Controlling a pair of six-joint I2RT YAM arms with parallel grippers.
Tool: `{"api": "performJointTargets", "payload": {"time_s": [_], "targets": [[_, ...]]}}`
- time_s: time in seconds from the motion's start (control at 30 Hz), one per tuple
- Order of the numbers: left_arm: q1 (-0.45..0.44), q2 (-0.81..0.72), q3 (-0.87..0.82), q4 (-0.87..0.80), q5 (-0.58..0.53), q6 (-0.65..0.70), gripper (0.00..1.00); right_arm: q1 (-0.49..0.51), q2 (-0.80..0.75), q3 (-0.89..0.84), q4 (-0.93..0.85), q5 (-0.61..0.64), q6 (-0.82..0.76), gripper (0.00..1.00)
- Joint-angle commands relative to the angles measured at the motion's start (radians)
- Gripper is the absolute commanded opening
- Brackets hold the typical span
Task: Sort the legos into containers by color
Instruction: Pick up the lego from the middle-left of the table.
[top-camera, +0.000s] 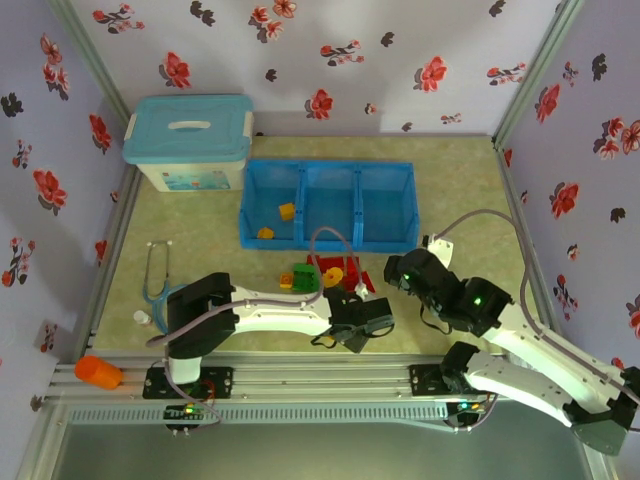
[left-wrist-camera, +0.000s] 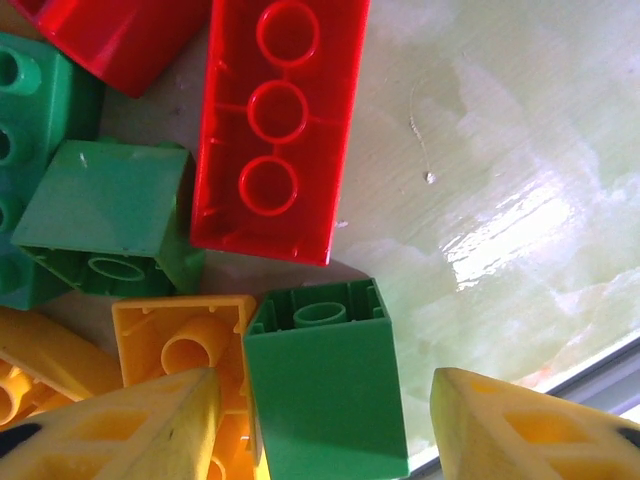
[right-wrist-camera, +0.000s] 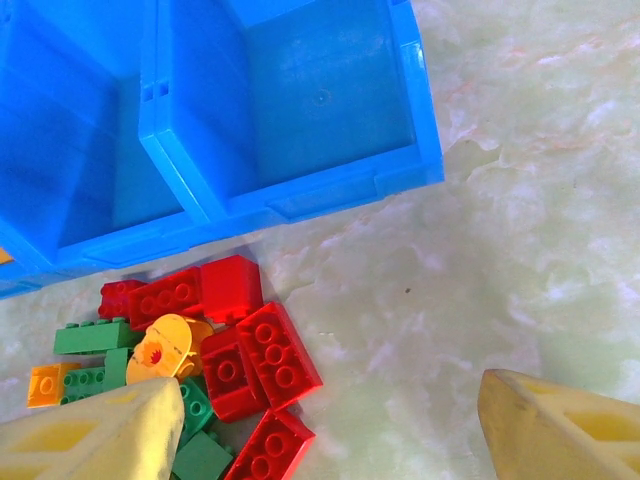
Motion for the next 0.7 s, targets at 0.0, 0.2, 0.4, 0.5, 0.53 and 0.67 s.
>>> {"api": "performJointTargets", "payload": {"time_s": [0.0,0.2,0.4,0.5,0.53,0.67], "targets": [[-0.012,0.026,0.041,-0.030,0.000,-0.012,0.56,-0.005,-0.023,-0.018,0.001,0.021,0.024,0.78],[-0.018,0.048,0.061,-0.039,0.000,-0.010,0.54,-0.004,-0.043,-0.030,-0.006,0.029,0.030,0.77],[-0.022,0.059,0.066,-0.042,0.000,-0.013,0.52,-0.004,-0.047,-0.037,-0.006,0.031,0.032,0.76],[-0.024,0.066,0.066,-0.043,-0.001,-0.015,0.51,-0.005,-0.049,-0.041,0.000,0.031,0.034,0.76],[-0.024,0.072,0.066,-0.043,-0.001,-0.013,0.50,-0.006,-0.050,-0.044,0.002,0.031,0.035,0.76],[-0.025,0.083,0.069,-0.048,-0.002,-0.011,0.49,-0.004,-0.049,-0.048,0.003,0.032,0.037,0.76]]}}
